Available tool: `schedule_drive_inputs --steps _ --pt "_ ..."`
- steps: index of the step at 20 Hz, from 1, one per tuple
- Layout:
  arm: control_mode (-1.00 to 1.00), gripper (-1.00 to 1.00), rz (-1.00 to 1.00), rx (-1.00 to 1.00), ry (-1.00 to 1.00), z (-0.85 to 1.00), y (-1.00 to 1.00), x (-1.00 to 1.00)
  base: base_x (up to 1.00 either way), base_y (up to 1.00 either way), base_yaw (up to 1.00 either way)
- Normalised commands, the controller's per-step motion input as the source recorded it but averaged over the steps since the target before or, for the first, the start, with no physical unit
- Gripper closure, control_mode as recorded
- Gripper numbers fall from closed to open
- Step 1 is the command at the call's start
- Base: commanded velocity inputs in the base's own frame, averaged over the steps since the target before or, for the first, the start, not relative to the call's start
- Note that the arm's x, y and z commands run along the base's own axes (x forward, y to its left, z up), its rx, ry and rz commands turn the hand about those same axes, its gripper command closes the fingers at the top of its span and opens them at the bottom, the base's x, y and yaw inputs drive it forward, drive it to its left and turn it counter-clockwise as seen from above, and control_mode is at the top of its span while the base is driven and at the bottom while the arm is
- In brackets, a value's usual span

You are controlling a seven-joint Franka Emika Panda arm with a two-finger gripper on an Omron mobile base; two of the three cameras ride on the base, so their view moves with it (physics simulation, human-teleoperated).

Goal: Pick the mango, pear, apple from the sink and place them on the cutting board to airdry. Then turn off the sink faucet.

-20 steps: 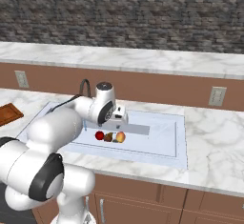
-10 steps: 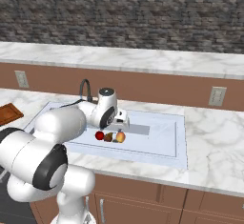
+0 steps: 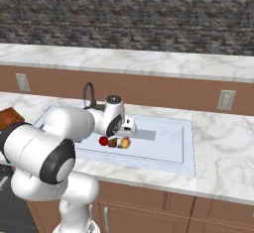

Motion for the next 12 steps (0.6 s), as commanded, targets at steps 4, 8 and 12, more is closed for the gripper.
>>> schedule_drive_inputs --steps 4,8,12 --pt "-1.00 -1.00 0.00 0.00 0.00 -0.24 -0.06 0.18 0.00 0.00 0.00" --pt "-1.00 -1.00 0.00 0.00 0.00 -0.23 0.00 0.16 0.00 0.00 0.00" --pt "-1.00 -1.00 0.00 0.00 0.00 -0.22 0.00 0.17 0.00 0.00 0.00"
